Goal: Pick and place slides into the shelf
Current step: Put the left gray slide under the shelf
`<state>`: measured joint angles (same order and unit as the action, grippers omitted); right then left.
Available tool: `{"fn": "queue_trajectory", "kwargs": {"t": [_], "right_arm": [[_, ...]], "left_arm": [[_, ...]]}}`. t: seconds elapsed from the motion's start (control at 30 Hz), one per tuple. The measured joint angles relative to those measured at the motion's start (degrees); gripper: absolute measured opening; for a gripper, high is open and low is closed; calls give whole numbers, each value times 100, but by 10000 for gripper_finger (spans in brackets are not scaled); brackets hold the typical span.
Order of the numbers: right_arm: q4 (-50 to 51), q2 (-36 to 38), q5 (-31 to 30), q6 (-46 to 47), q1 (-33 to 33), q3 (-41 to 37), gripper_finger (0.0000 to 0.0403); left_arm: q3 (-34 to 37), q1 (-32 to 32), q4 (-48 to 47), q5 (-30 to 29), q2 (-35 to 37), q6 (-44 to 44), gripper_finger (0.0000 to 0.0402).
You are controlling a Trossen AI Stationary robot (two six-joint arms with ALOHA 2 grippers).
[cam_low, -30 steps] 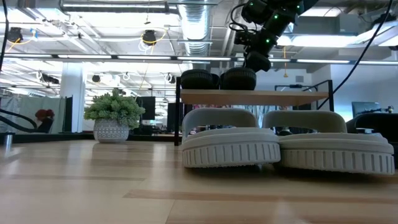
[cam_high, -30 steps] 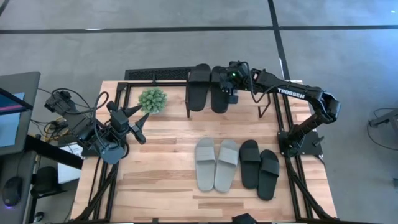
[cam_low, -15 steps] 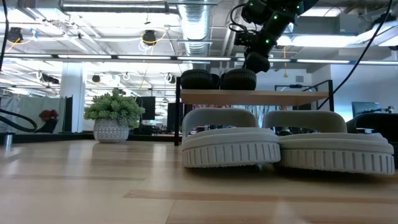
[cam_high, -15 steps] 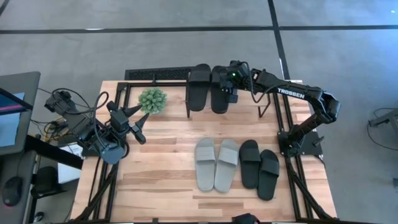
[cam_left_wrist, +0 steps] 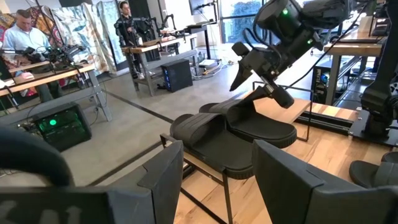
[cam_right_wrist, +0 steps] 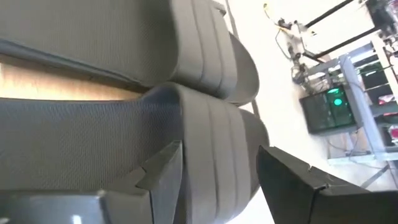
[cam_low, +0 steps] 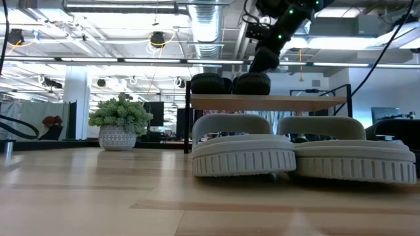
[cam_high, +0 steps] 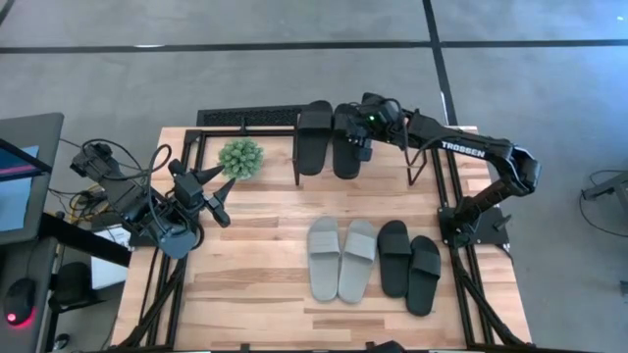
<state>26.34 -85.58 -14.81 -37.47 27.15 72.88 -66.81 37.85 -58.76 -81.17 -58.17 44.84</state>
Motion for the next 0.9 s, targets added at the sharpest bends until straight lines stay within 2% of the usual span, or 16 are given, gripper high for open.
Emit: {"fn": "queue_trajectory", "kwargs": {"t": [0.3, 0.53, 0.67, 0.9], "right_arm": [[20, 596, -53, 54, -197, 0, 197], [408, 1313, -47, 770, -603, 0, 194], [982, 1700, -31, 1471, -1041, 0, 193], [2152, 2176, -28, 2845, -2279, 0, 181]], "left_arm": [[0, 0, -2, 0, 0, -2, 181], [8, 0, 35, 189, -18, 0, 181], [189, -7, 424, 424, -162, -118, 181], [356, -57, 675, 1351, -874, -368, 181]]}}
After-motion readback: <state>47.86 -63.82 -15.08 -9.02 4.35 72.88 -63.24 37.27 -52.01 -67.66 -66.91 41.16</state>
